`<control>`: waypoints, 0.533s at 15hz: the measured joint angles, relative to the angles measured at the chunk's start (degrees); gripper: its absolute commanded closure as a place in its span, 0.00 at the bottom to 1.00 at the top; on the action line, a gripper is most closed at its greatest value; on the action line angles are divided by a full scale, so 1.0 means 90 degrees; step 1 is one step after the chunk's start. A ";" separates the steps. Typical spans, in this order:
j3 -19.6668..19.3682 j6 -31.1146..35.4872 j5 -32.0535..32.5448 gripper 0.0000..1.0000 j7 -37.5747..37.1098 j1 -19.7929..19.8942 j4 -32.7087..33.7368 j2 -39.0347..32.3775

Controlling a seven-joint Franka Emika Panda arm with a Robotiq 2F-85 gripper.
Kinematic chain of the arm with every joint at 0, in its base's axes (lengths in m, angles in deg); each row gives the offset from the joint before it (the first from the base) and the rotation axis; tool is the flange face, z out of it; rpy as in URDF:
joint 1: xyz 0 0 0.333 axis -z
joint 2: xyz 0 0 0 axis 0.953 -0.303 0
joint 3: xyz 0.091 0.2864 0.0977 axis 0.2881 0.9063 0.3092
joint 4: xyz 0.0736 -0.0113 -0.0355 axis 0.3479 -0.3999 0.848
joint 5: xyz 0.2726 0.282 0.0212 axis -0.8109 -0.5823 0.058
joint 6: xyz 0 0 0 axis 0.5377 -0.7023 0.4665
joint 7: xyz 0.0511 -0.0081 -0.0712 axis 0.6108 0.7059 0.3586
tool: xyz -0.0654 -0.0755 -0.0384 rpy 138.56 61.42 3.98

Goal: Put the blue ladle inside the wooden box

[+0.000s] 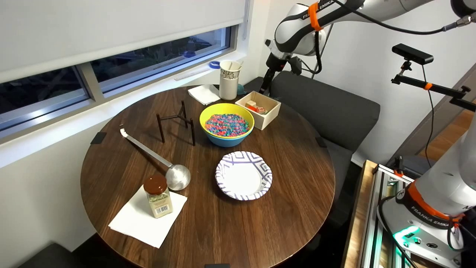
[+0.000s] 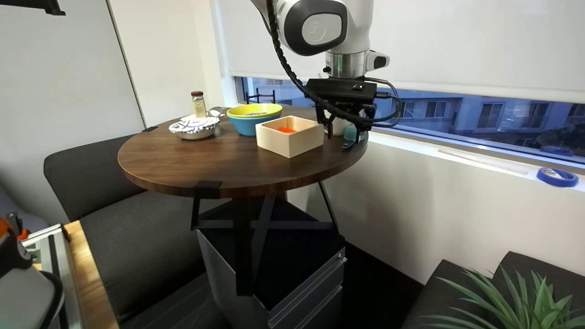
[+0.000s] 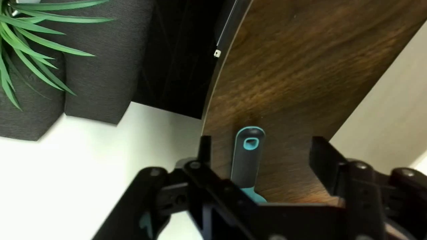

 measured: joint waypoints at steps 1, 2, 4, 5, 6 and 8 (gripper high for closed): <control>0.0023 0.0000 0.0000 0.54 0.0002 0.0005 0.0036 -0.0056; 0.0044 0.0001 0.0000 0.55 0.0002 0.0009 0.0069 -0.0108; 0.0074 0.0034 0.0007 0.63 0.0002 0.0012 0.0116 -0.0195; 0.0082 0.0077 0.0012 0.64 0.0002 0.0012 0.0135 -0.0236; 0.0085 0.0131 0.0032 0.70 0.0002 0.0012 0.0155 -0.0276; 0.0086 0.0238 0.0041 0.64 0.0002 0.0012 0.0198 -0.0351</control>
